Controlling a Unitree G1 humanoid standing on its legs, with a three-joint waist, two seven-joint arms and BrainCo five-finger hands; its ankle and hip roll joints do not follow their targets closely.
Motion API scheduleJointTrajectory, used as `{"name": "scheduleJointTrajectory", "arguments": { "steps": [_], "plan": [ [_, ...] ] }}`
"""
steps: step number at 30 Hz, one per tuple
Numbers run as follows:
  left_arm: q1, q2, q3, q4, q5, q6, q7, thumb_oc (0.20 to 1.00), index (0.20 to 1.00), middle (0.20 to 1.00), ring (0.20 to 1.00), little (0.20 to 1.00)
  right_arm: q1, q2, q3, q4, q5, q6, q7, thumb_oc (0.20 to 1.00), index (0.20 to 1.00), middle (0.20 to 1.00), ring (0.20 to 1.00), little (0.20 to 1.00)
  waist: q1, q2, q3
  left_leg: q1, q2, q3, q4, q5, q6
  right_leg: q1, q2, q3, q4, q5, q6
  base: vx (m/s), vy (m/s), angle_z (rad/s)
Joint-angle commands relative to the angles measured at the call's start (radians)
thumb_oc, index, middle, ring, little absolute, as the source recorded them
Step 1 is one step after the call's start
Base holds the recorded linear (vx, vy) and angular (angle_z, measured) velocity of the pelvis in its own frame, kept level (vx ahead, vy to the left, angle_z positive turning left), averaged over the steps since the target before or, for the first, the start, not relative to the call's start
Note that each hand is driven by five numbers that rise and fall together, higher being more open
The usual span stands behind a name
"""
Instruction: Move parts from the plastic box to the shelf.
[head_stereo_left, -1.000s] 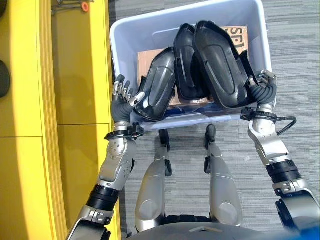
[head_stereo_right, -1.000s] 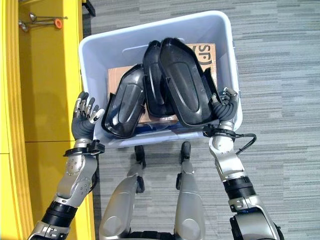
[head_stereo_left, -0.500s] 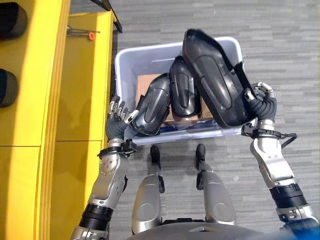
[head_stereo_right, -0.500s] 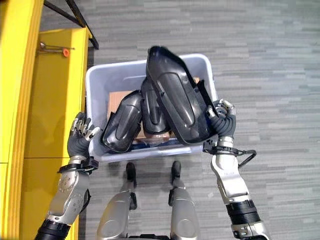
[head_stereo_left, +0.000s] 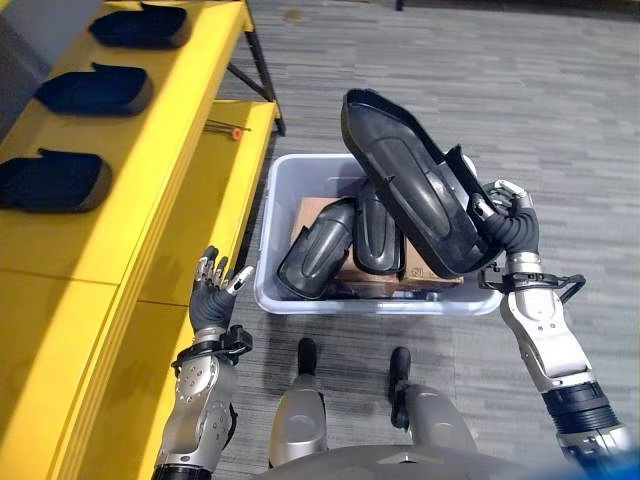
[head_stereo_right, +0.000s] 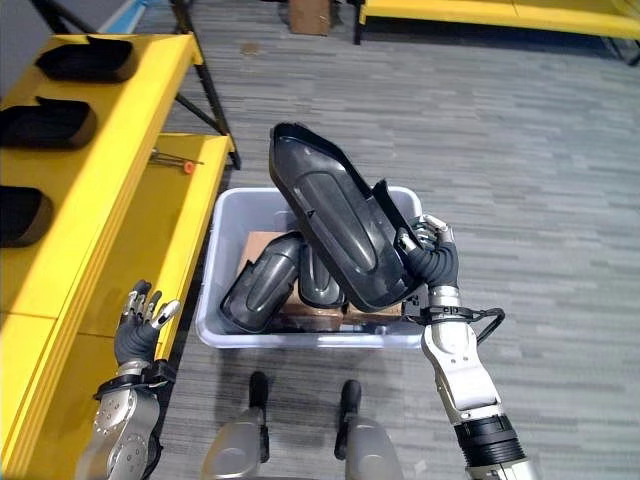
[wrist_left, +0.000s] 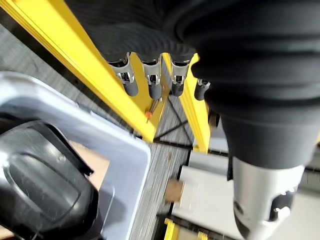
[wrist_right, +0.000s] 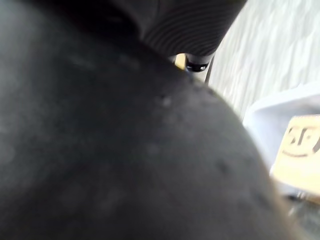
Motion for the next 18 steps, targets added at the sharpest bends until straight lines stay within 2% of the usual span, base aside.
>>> {"name": "scheduleJointTrajectory", "arguments": {
  "steps": [1,3,4,7,8,9,10,11,18],
  "plan": [
    [-0.065,0.030,-0.020,0.002,0.013,-0.023,-0.028,1.000,1.000,1.000,1.000,1.000,-0.007,-0.010,-0.050,-0.100,0.041,-0.080,-0.006,0.200,0.200,0.200,0.200,0.200,-0.030,-0.050,-0.052,0.014,0.038,0.166,0.029,0.088,-0.050,-0.008,-0.100,-0.149,0.103,-0.132,0.078,-0.03,-0.079,1.81],
    [-0.072,0.032,-0.033,0.003,0.017,-0.023,-0.041,1.000,1.000,1.000,1.000,1.000,0.020,-0.007,-0.056,-0.094,0.037,-0.073,-0.010,0.200,0.200,0.200,0.200,0.200,-0.043,-0.057,-0.057,0.033,0.047,0.203,0.100,0.025,-0.050,0.012,-0.129,-0.195,0.091,-0.116,0.084,-0.06,-0.022,1.96],
    [-0.069,0.024,-0.027,0.000,0.014,-0.025,-0.047,1.000,1.000,1.000,1.000,1.000,0.048,0.000,-0.069,-0.095,0.033,-0.068,-0.004,0.200,0.200,0.200,0.200,0.200,-0.042,-0.063,-0.070,0.059,0.039,0.189,0.167,-0.041,-0.050,0.035,-0.154,-0.231,0.081,-0.106,0.085,-0.04,0.032,1.38],
    [-0.066,0.025,-0.027,-0.002,0.014,-0.024,-0.047,1.000,1.000,1.000,1.000,1.000,0.050,0.000,-0.069,-0.097,0.033,-0.067,-0.003,0.200,0.200,0.200,0.200,0.200,-0.046,-0.062,-0.069,0.057,0.039,0.184,0.175,-0.047,-0.049,0.040,-0.154,-0.235,0.081,-0.107,0.087,0.00,0.017,0.78],
    [-0.064,0.023,-0.024,-0.001,0.014,-0.021,-0.048,1.000,1.000,1.000,1.000,1.000,0.063,0.006,-0.078,-0.099,0.028,-0.066,-0.004,0.200,0.200,0.200,0.200,0.200,-0.049,-0.061,-0.080,0.077,0.034,0.187,0.149,-0.069,-0.047,0.043,-0.164,-0.249,0.084,-0.104,0.089,0.05,0.093,0.32],
    [-0.061,0.021,-0.029,-0.003,0.019,-0.017,-0.051,1.000,1.000,1.000,1.000,1.000,0.072,0.015,-0.085,-0.101,0.030,-0.065,-0.004,0.200,0.200,0.200,0.200,0.200,-0.051,-0.051,-0.088,0.083,0.023,0.181,0.111,-0.044,-0.047,0.054,-0.170,-0.263,0.082,-0.094,0.097,0.13,0.324,0.08],
    [-0.048,0.021,-0.006,-0.008,0.034,-0.015,-0.056,1.000,1.000,1.000,1.000,1.000,0.090,0.035,-0.091,-0.106,0.026,-0.062,0.008,0.200,0.200,0.200,0.200,0.200,-0.043,-0.043,-0.109,0.092,-0.008,0.183,0.063,-0.055,-0.038,0.084,-0.200,-0.284,0.068,-0.071,0.116,0.15,0.419,0.29],
    [-0.034,0.033,0.010,-0.019,0.048,-0.016,-0.059,1.000,1.000,1.000,1.000,1.000,0.101,0.051,-0.092,-0.109,0.037,-0.063,0.022,0.200,0.200,0.200,0.200,0.200,-0.039,-0.050,-0.119,0.104,-0.029,0.188,0.052,-0.066,-0.024,0.100,-0.217,-0.292,0.054,-0.048,0.133,0.13,0.396,0.54],
    [0.017,0.020,0.049,-0.028,0.065,-0.012,-0.046,1.000,1.000,1.000,1.000,1.000,0.100,0.069,-0.060,-0.099,0.032,-0.040,0.051,0.200,0.200,0.200,0.200,0.200,0.011,-0.076,-0.145,0.124,-0.089,0.162,0.016,-0.087,0.004,0.159,-0.255,-0.329,-0.017,0.009,0.169,0.05,0.145,0.27]
  ]
}}
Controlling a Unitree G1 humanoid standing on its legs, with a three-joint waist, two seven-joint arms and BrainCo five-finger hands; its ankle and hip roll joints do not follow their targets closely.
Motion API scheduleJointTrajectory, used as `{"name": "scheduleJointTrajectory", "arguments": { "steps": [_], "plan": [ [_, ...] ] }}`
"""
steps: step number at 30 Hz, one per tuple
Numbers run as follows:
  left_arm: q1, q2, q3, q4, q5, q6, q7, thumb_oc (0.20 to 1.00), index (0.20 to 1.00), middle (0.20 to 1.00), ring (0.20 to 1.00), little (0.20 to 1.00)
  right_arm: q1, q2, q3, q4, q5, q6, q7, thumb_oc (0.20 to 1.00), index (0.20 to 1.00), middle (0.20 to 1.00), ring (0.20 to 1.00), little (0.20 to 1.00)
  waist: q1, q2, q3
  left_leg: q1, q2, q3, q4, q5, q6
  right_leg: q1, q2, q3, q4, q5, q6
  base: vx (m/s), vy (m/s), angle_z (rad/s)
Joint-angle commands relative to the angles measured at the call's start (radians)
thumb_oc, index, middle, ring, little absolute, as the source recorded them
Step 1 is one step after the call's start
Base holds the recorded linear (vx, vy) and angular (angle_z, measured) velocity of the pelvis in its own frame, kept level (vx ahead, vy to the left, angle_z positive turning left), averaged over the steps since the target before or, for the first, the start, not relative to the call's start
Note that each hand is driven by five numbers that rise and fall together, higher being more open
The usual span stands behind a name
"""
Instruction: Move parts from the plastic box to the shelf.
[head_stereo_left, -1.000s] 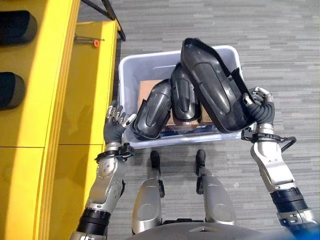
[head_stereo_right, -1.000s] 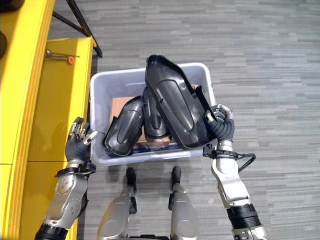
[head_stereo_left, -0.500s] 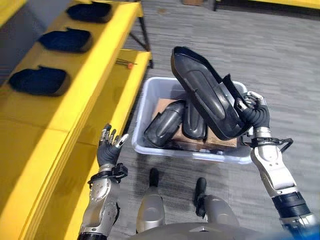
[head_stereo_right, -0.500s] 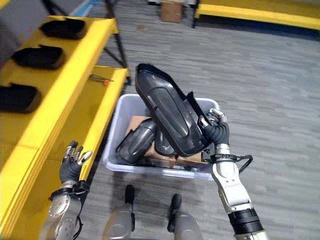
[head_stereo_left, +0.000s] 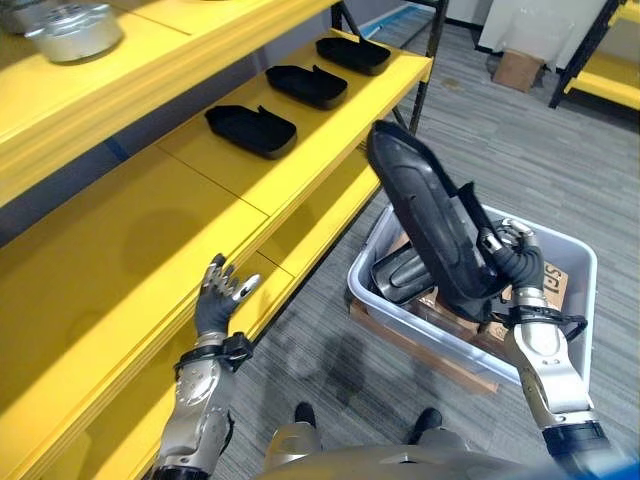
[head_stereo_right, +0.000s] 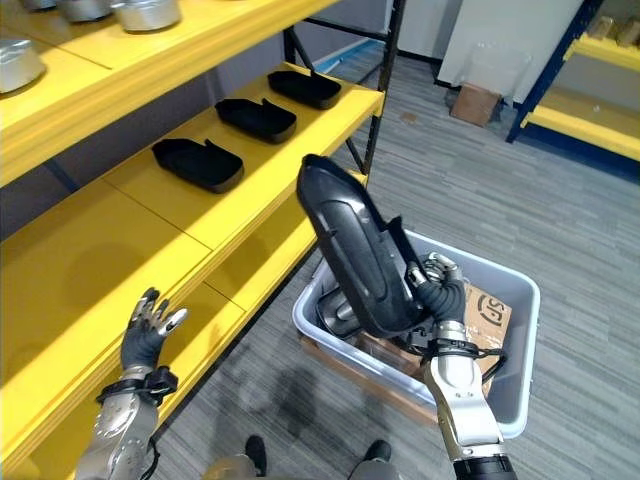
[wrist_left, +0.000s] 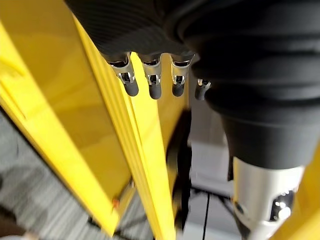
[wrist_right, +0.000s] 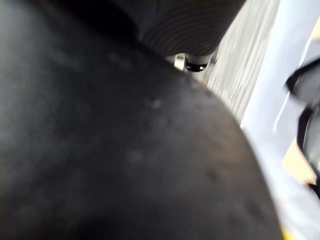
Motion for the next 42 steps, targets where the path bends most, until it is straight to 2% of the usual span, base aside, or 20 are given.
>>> {"name": "scheduleJointTrajectory", "arguments": {
  "steps": [1,7,10,13,14,15,16,17,18,20,21,24,25,26,28,32,40,42],
  "plan": [
    [-0.019,-0.004,0.013,-0.068,0.035,-0.042,-0.004,1.000,1.000,1.000,1.000,1.000,-0.069,-0.032,-0.026,-0.074,0.006,-0.050,0.014,0.200,0.200,0.200,0.200,0.200,0.004,0.030,0.007,-0.026,0.017,-0.045,-0.042,0.015,-0.012,0.063,0.020,-0.022,0.026,-0.064,0.061,0.02,0.082,0.16],
    [-0.011,-0.009,0.022,-0.071,0.030,-0.043,0.010,1.000,1.000,1.000,1.000,1.000,-0.110,-0.027,0.002,-0.061,0.000,-0.046,0.011,0.200,0.200,0.200,0.200,0.200,0.047,0.007,0.013,-0.052,-0.017,-0.075,-0.029,-0.001,0.005,0.077,0.000,-0.050,0.001,-0.028,0.082,0.00,0.078,0.29],
    [-0.016,-0.005,0.030,-0.076,0.021,-0.048,0.022,1.000,1.000,1.000,1.000,1.000,-0.137,-0.016,0.020,-0.052,-0.008,-0.041,0.006,0.200,0.200,0.200,0.200,0.200,0.083,-0.006,0.018,-0.081,-0.060,-0.112,-0.003,-0.022,0.026,0.084,-0.036,-0.064,-0.002,0.020,0.106,0.01,0.206,0.20],
    [-0.035,0.015,0.030,-0.075,0.027,-0.048,0.027,1.000,1.000,1.000,1.000,1.000,-0.132,-0.002,0.011,-0.041,-0.014,-0.040,-0.006,0.200,0.200,0.200,0.200,0.200,0.085,-0.004,0.021,-0.089,-0.099,-0.164,0.003,-0.036,0.058,0.063,-0.046,0.021,0.046,0.027,0.105,0.02,0.235,0.70],
    [-0.045,0.026,0.025,-0.073,0.031,-0.050,0.027,1.000,1.000,1.000,1.000,1.000,-0.126,0.000,0.002,-0.041,-0.015,-0.040,-0.006,0.200,0.200,0.200,0.200,0.200,0.072,-0.002,0.024,-0.094,-0.112,-0.173,-0.002,-0.018,0.074,0.037,-0.040,0.069,0.076,0.035,0.084,0.00,0.222,0.59],
    [-0.060,0.039,0.018,-0.065,0.033,-0.051,0.027,1.000,1.000,1.000,1.000,1.000,-0.122,0.004,-0.003,-0.041,-0.012,-0.043,-0.004,0.200,0.200,0.200,0.200,0.200,0.053,0.003,0.024,-0.090,-0.117,-0.198,-0.009,-0.014,0.081,0.007,-0.003,0.163,0.102,0.011,0.067,-0.02,0.148,0.85],
    [-0.061,0.039,0.018,-0.064,0.033,-0.051,0.027,1.000,1.000,1.000,1.000,1.000,-0.122,0.004,-0.003,-0.041,-0.012,-0.043,-0.004,0.200,0.200,0.200,0.200,0.200,0.056,0.003,0.023,-0.090,-0.116,-0.195,-0.010,-0.014,0.080,0.001,-0.003,0.168,0.107,0.008,0.066,0.04,0.111,0.95],
    [-0.067,0.050,0.015,-0.060,0.036,-0.053,0.024,1.000,1.000,1.000,1.000,1.000,-0.116,0.006,-0.006,-0.042,-0.007,-0.044,-0.001,0.200,0.200,0.200,0.200,0.200,0.038,0.010,0.027,-0.083,-0.119,-0.216,-0.017,-0.007,0.085,-0.029,0.041,0.248,0.124,-0.015,0.050,0.09,0.148,0.89],
    [-0.067,0.067,0.007,-0.058,0.054,-0.050,0.001,1.000,1.000,1.000,1.000,1.000,-0.081,0.006,-0.018,-0.052,-0.008,-0.049,0.009,0.200,0.200,0.200,0.200,0.200,-0.002,0.024,0.037,-0.056,-0.123,-0.267,-0.053,0.015,0.088,-0.091,0.148,0.383,0.157,-0.084,0.013,0.09,0.162,0.53],
    [-0.070,0.072,0.003,-0.062,0.057,-0.048,-0.007,1.000,1.000,1.000,1.000,1.000,-0.074,0.008,-0.019,-0.053,0.004,-0.052,0.014,0.200,0.200,0.200,0.200,0.200,-0.027,0.028,0.048,-0.044,-0.123,-0.295,-0.078,0.026,0.086,-0.147,0.200,0.445,0.127,-0.080,0.010,0.07,0.053,0.74],
    [-0.071,0.072,0.003,-0.062,0.057,-0.048,-0.007,1.000,1.000,1.000,1.000,1.000,-0.075,0.008,-0.019,-0.052,0.005,-0.052,0.014,0.200,0.200,0.200,0.200,0.200,-0.027,0.029,0.045,-0.049,-0.122,-0.294,-0.079,0.030,0.085,-0.151,0.202,0.446,0.123,-0.074,0.010,0.07,-0.033,0.81],
    [-0.073,0.072,0.007,-0.061,0.054,-0.052,0.000,1.000,1.000,1.000,1.000,1.000,-0.093,0.006,-0.011,-0.051,0.022,-0.054,0.015,0.200,0.200,0.200,0.200,0.200,-0.046,0.016,0.074,-0.032,-0.128,-0.322,-0.080,0.021,0.080,-0.227,0.215,0.501,-0.002,0.000,0.039,0.09,-0.058,0.09],
    [-0.074,0.072,0.008,-0.060,0.054,-0.052,0.000,1.000,1.000,1.000,1.000,1.000,-0.094,0.006,-0.011,-0.050,0.023,-0.054,0.015,0.200,0.200,0.200,0.200,0.200,-0.046,0.017,0.075,-0.031,-0.126,-0.322,-0.079,0.020,0.080,-0.224,0.217,0.500,-0.007,0.003,0.040,0.13,-0.087,0.08],
    [-0.066,0.068,0.004,-0.053,0.055,-0.050,-0.001,1.000,1.000,1.000,1.000,1.000,-0.077,0.010,-0.010,-0.058,0.036,-0.053,0.025,0.200,0.200,0.200,0.200,0.200,-0.051,0.001,0.076,-0.020,-0.133,-0.331,-0.079,0.010,0.073,-0.207,0.220,0.515,-0.035,0.018,0.054,0.12,-0.104,0.38],
    [-0.060,0.057,0.002,-0.052,0.061,-0.055,-0.002,1.000,1.000,1.000,1.000,1.000,-0.064,0.010,-0.016,-0.058,0.056,-0.058,0.031,0.200,0.200,0.200,0.200,0.200,-0.052,-0.011,0.066,-0.008,-0.133,-0.332,-0.079,-0.001,0.067,-0.165,0.211,0.508,-0.052,0.020,0.056,0.15,-0.147,0.52],
    [-0.036,0.032,0.004,-0.063,0.036,-0.054,0.009,1.000,1.000,1.000,1.000,1.000,-0.044,0.002,-0.026,-0.073,0.070,-0.059,0.030,0.200,0.200,0.200,0.200,0.200,-0.057,-0.006,0.033,-0.002,-0.103,-0.334,-0.090,0.000,0.050,-0.128,0.216,0.473,-0.069,0.011,0.045,0.12,-0.141,0.42],
    [-0.027,0.028,-0.002,-0.073,0.038,-0.045,0.006,1.000,1.000,1.000,1.000,1.000,-0.035,-0.004,-0.032,-0.079,0.085,-0.059,0.036,0.200,0.200,0.200,0.200,0.200,-0.063,0.010,0.012,0.001,-0.070,-0.352,-0.090,0.000,0.021,-0.091,0.223,0.431,-0.063,-0.031,0.023,0.06,-0.115,0.13],
    [-0.019,0.025,-0.001,-0.075,0.031,-0.045,0.005,1.000,1.000,1.000,1.000,1.000,-0.047,-0.009,-0.019,-0.081,0.094,-0.061,0.045,0.200,0.200,0.200,0.200,0.200,-0.058,0.019,0.008,0.012,-0.048,-0.364,-0.090,0.003,0.008,-0.080,0.239,0.422,-0.034,-0.068,0.007,0.05,-0.169,0.13]
  ]
}}
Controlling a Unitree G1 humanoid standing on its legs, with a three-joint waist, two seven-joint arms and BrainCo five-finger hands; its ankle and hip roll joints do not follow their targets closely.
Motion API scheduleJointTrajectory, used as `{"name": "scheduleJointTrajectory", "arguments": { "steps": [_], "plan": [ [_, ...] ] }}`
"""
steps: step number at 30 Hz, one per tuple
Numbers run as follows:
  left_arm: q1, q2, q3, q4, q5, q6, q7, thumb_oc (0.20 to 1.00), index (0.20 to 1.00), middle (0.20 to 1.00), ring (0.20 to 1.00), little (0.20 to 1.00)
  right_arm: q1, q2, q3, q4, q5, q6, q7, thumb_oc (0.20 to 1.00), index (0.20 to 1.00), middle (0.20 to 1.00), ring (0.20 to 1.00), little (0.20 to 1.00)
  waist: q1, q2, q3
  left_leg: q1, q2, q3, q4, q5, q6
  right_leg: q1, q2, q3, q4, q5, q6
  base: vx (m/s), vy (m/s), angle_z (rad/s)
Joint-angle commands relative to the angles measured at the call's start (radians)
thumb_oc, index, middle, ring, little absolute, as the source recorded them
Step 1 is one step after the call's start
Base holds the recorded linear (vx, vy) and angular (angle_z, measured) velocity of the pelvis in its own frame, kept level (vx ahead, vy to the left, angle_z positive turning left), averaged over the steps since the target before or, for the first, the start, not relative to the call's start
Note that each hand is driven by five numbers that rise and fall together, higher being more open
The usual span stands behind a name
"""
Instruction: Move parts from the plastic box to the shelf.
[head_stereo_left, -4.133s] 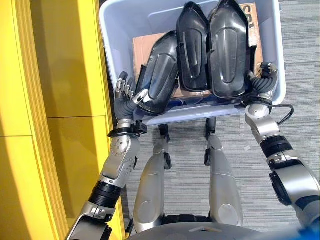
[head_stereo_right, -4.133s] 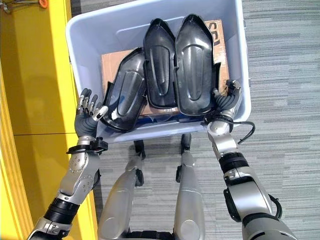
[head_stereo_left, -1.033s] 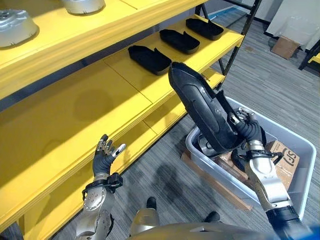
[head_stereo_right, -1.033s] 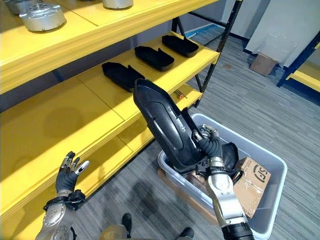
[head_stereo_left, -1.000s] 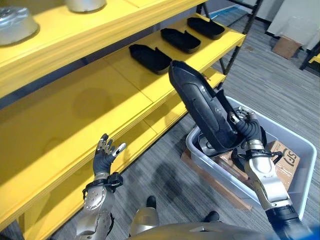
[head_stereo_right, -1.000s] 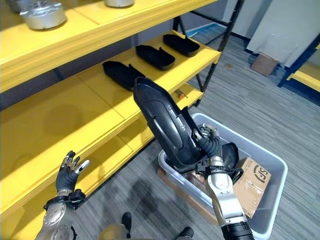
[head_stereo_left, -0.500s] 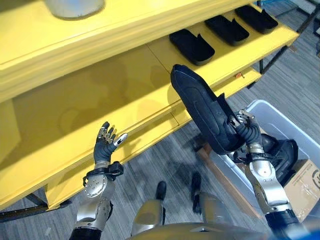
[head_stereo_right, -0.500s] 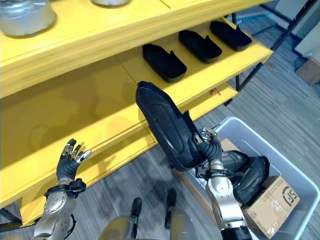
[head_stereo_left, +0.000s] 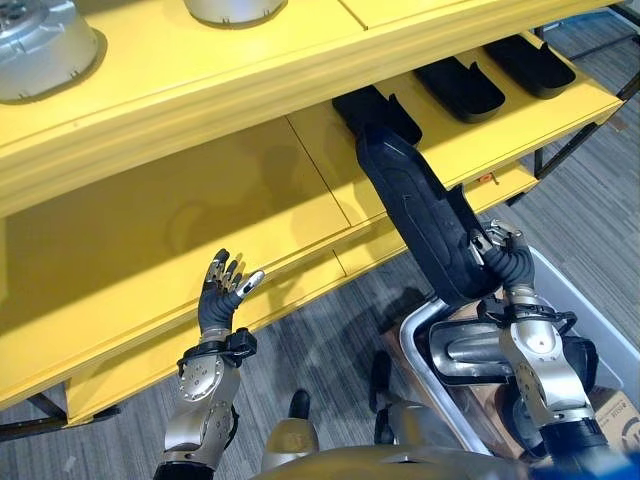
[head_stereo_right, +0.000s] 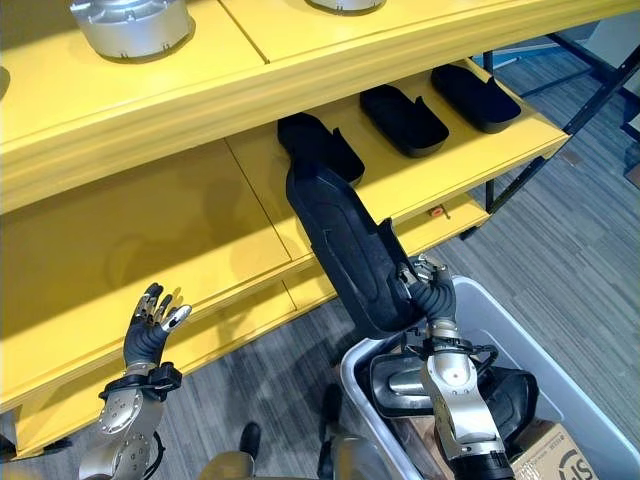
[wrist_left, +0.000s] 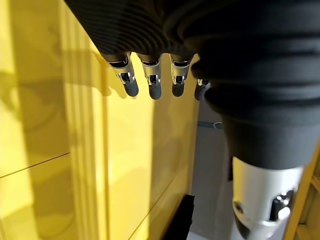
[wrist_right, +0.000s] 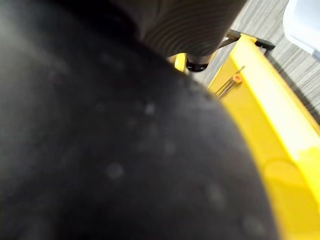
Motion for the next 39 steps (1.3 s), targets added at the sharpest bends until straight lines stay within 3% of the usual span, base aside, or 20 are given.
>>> {"name": "scheduleJointTrajectory", "arguments": {
  "steps": [1,3,5,6,7,8,9,11,15,21,27,32,39],
  "plan": [
    [0.036,0.060,0.024,-0.069,0.011,-0.047,0.003,1.000,1.000,1.000,1.000,1.000,-0.038,0.004,0.000,-0.084,0.043,-0.084,0.014,0.200,0.200,0.200,0.200,0.200,0.011,-0.036,-0.055,-0.027,-0.064,0.016,-0.032,0.048,0.029,0.019,-0.077,0.019,0.138,-0.145,0.102,0.02,-0.173,0.12],
    [0.023,0.049,0.024,-0.067,-0.010,-0.051,0.010,1.000,1.000,1.000,1.000,1.000,-0.086,-0.016,0.021,-0.091,0.054,-0.096,0.014,0.200,0.200,0.200,0.200,0.200,0.031,-0.039,-0.037,-0.057,-0.039,-0.026,-0.014,0.070,0.006,0.015,-0.064,-0.004,0.172,-0.178,0.078,-0.04,-0.279,0.29],
    [0.006,0.042,0.007,-0.061,-0.020,-0.047,0.004,1.000,1.000,1.000,1.000,1.000,-0.093,-0.030,0.012,-0.095,0.058,-0.104,0.008,0.200,0.200,0.200,0.200,0.200,0.031,-0.045,-0.018,-0.115,-0.049,-0.027,0.047,0.070,-0.004,0.011,-0.080,-0.050,0.191,-0.196,0.068,-0.10,-0.212,1.04],
    [-0.011,0.040,-0.015,-0.050,-0.025,-0.044,-0.006,1.000,1.000,1.000,1.000,1.000,-0.094,-0.043,0.001,-0.096,0.047,-0.103,-0.004,0.200,0.200,0.200,0.200,0.200,0.027,-0.049,-0.002,-0.156,-0.055,0.014,0.099,0.065,0.000,0.017,-0.104,-0.095,0.205,-0.202,0.065,-0.10,-0.069,1.44],
    [-0.024,0.044,-0.029,-0.046,-0.024,-0.037,-0.013,1.000,1.000,1.000,1.000,1.000,-0.086,-0.042,-0.014,-0.097,0.038,-0.103,-0.018,0.200,0.200,0.200,0.200,0.200,0.011,-0.045,0.005,-0.165,0.002,0.143,0.099,0.085,0.002,0.028,-0.133,-0.142,0.224,-0.211,0.071,-0.08,-0.003,1.61],
    [-0.024,0.045,-0.034,-0.048,-0.023,-0.035,-0.016,1.000,1.000,1.000,1.000,1.000,-0.083,-0.040,-0.017,-0.096,0.032,-0.101,-0.026,0.200,0.200,0.200,0.200,0.200,0.004,-0.039,0.006,-0.169,0.042,0.211,0.083,0.117,-0.006,0.036,-0.146,-0.168,0.227,-0.215,0.077,-0.04,0.072,2.12],
    [-0.023,0.045,-0.039,-0.051,-0.023,-0.033,-0.022,1.000,1.000,1.000,1.000,1.000,-0.083,-0.038,-0.021,-0.089,0.029,-0.100,-0.034,0.200,0.200,0.200,0.200,0.200,0.004,-0.028,0.006,-0.181,0.074,0.236,0.062,0.160,-0.020,0.040,-0.153,-0.184,0.234,-0.222,0.080,0.05,0.096,2.25],
    [-0.019,0.045,-0.035,-0.051,-0.024,-0.037,-0.021,1.000,1.000,1.000,1.000,1.000,-0.082,-0.034,-0.022,-0.083,0.018,-0.095,-0.042,0.200,0.200,0.200,0.200,0.200,0.012,-0.015,0.005,-0.193,0.101,0.220,0.033,0.199,-0.040,0.051,-0.164,-0.198,0.248,-0.231,0.087,0.05,0.120,1.25],
    [0.000,0.043,-0.020,-0.046,-0.019,-0.038,-0.022,1.000,1.000,1.000,1.000,1.000,-0.081,-0.023,-0.005,-0.070,-0.011,-0.082,-0.032,0.200,0.200,0.200,0.200,0.200,0.024,0.002,-0.013,-0.154,0.082,0.236,-0.012,0.186,-0.032,0.081,-0.179,-0.205,0.255,-0.237,0.094,0.08,0.165,0.05],
    [0.025,0.063,0.004,-0.067,-0.013,-0.041,-0.016,1.000,1.000,1.000,1.000,1.000,-0.117,-0.013,0.018,-0.065,-0.029,-0.065,-0.028,0.200,0.200,0.200,0.200,0.200,0.060,-0.022,-0.023,-0.157,0.044,0.252,0.041,0.137,-0.013,0.137,-0.211,-0.206,0.191,-0.217,0.107,0.10,0.119,-0.11],
    [0.022,0.081,-0.007,-0.074,-0.018,-0.035,-0.011,1.000,1.000,1.000,1.000,1.000,-0.187,-0.015,0.032,-0.045,-0.041,-0.052,-0.051,0.200,0.200,0.200,0.200,0.200,0.084,-0.038,-0.016,-0.197,0.016,0.244,0.063,0.121,-0.004,0.145,-0.223,-0.219,0.151,-0.194,0.120,0.02,0.053,0.02],
    [0.021,0.108,-0.025,-0.091,-0.039,-0.032,-0.007,1.000,1.000,1.000,1.000,1.000,-0.346,-0.050,0.062,-0.006,-0.066,-0.029,-0.096,0.200,0.200,0.200,0.200,0.200,0.124,-0.055,0.005,-0.235,0.005,0.242,0.064,0.121,0.002,0.119,-0.230,-0.229,0.135,-0.177,0.128,0.00,0.011,0.08],
    [0.010,0.138,-0.068,-0.114,-0.072,-0.040,-0.002,1.000,1.000,1.000,1.000,1.000,-0.564,-0.101,0.112,0.097,-0.057,-0.008,-0.155,0.200,0.200,0.200,0.200,0.200,0.148,-0.050,0.058,-0.280,0.004,0.246,0.065,0.135,0.004,0.055,-0.231,-0.220,0.148,-0.165,0.129,-0.04,0.012,0.03]
  ]
}}
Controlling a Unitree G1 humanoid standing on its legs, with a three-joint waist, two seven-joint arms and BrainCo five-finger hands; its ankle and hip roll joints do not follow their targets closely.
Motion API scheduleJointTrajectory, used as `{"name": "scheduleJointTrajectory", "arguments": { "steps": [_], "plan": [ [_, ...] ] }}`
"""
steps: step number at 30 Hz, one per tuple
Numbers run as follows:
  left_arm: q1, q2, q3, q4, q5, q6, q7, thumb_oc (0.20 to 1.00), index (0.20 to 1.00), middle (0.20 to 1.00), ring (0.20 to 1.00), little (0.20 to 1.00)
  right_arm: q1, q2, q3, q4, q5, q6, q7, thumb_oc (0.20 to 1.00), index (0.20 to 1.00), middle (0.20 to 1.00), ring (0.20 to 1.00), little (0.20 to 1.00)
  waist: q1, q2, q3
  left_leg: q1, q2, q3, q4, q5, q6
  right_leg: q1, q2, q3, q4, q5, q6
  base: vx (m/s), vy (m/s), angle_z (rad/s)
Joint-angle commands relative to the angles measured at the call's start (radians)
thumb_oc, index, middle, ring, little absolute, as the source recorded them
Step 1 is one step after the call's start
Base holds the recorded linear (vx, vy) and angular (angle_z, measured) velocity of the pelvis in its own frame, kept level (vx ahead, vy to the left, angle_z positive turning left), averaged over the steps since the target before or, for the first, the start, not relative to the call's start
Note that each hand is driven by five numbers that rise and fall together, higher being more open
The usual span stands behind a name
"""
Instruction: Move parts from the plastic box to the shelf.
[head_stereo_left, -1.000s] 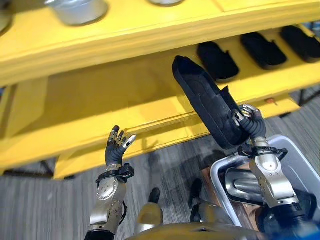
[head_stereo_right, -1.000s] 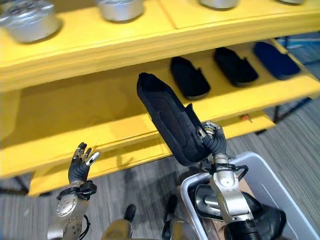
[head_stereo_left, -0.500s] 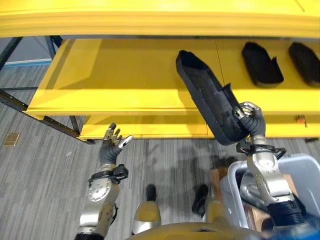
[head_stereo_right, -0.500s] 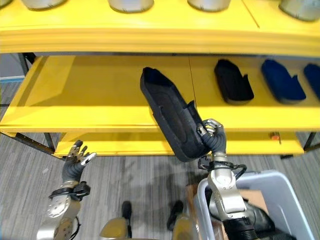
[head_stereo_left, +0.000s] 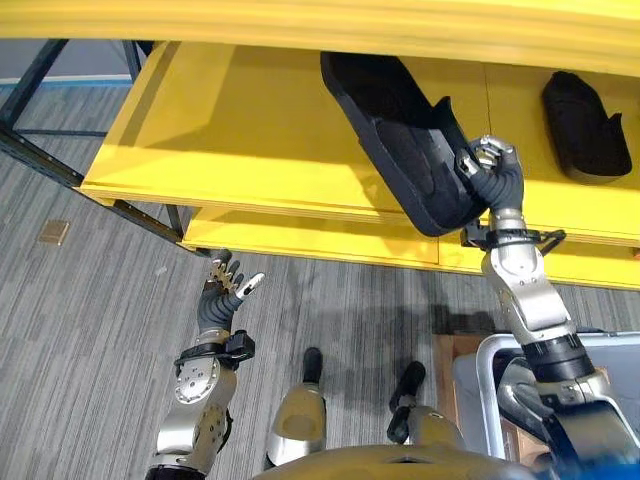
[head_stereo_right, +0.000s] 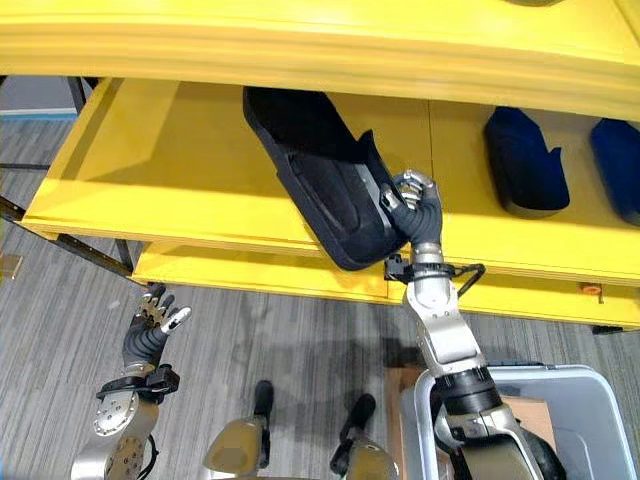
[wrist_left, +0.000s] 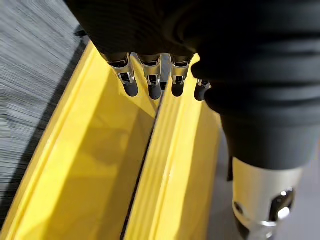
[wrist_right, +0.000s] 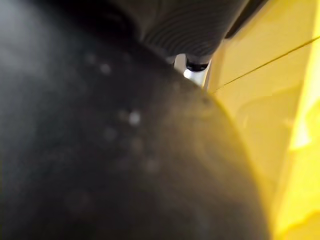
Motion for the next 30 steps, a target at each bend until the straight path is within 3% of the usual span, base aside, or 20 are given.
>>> {"name": "scheduleJointTrajectory", "arguments": {
  "steps": [1,15,19,20,21,24,30],
  "plan": [
    [-0.009,0.062,-0.027,-0.088,-0.025,-0.047,-0.001,1.000,1.000,1.000,1.000,1.000,-0.109,-0.060,0.005,-0.023,0.002,-0.043,-0.042,0.200,0.200,0.200,0.200,0.200,0.002,-0.014,0.013,-0.078,-0.003,-0.014,-0.013,0.073,-0.013,0.079,-0.071,0.010,0.096,-0.129,0.097,-0.03,0.017,-0.07],
    [-0.088,0.131,-0.108,-0.114,-0.071,-0.084,0.016,1.000,1.000,1.000,1.000,1.000,-0.547,-0.195,0.081,0.302,0.026,-0.017,-0.149,0.200,0.200,0.200,0.200,0.200,0.015,0.026,0.116,-0.200,-0.015,-0.012,0.043,0.069,0.000,-0.088,-0.086,0.057,0.178,-0.117,0.092,-0.04,0.027,-0.06],
    [-0.112,0.137,-0.125,-0.112,-0.075,-0.090,0.025,1.000,1.000,1.000,1.000,1.000,-0.620,-0.217,0.098,0.365,0.039,-0.019,-0.165,0.200,0.200,0.200,0.200,0.200,0.016,0.035,0.140,-0.238,-0.019,-0.016,0.072,0.061,0.003,-0.127,-0.091,0.067,0.207,-0.120,0.088,-0.01,0.011,-0.03],
    [-0.122,0.140,-0.132,-0.111,-0.079,-0.092,0.027,1.000,1.000,1.000,1.000,1.000,-0.649,-0.222,0.101,0.382,0.049,-0.021,-0.174,0.200,0.200,0.200,0.200,0.200,0.017,0.038,0.145,-0.243,-0.021,-0.028,0.082,0.035,-0.003,-0.136,-0.092,0.078,0.225,-0.142,0.095,0.00,0.000,0.00],
    [-0.125,0.140,-0.132,-0.111,-0.079,-0.092,0.027,1.000,1.000,1.000,1.000,1.000,-0.652,-0.223,0.101,0.384,0.049,-0.022,-0.174,0.200,0.200,0.200,0.200,0.200,0.018,0.040,0.149,-0.257,-0.021,-0.020,0.085,0.056,0.005,-0.146,-0.093,0.069,0.224,-0.123,0.086,0.05,-0.013,0.06],
    [-0.140,0.146,-0.149,-0.106,-0.080,-0.098,0.031,1.000,1.000,1.000,1.000,1.000,-0.694,-0.231,0.104,0.427,0.063,-0.028,-0.187,0.200,0.200,0.200,0.200,0.200,0.017,0.044,0.153,-0.269,-0.025,-0.033,0.102,0.027,0.000,-0.160,-0.098,0.082,0.247,-0.147,0.092,0.01,0.005,0.04],
    [-0.172,0.151,-0.170,-0.100,-0.087,-0.107,0.038,1.000,1.000,1.000,1.000,1.000,-0.779,-0.245,0.130,0.519,0.088,-0.032,-0.201,0.200,0.200,0.200,0.200,0.200,0.017,0.049,0.165,-0.301,-0.032,-0.036,0.120,0.022,0.001,-0.194,-0.102,0.093,0.267,-0.151,0.089,-0.02,0.010,0.03]
  ]
}}
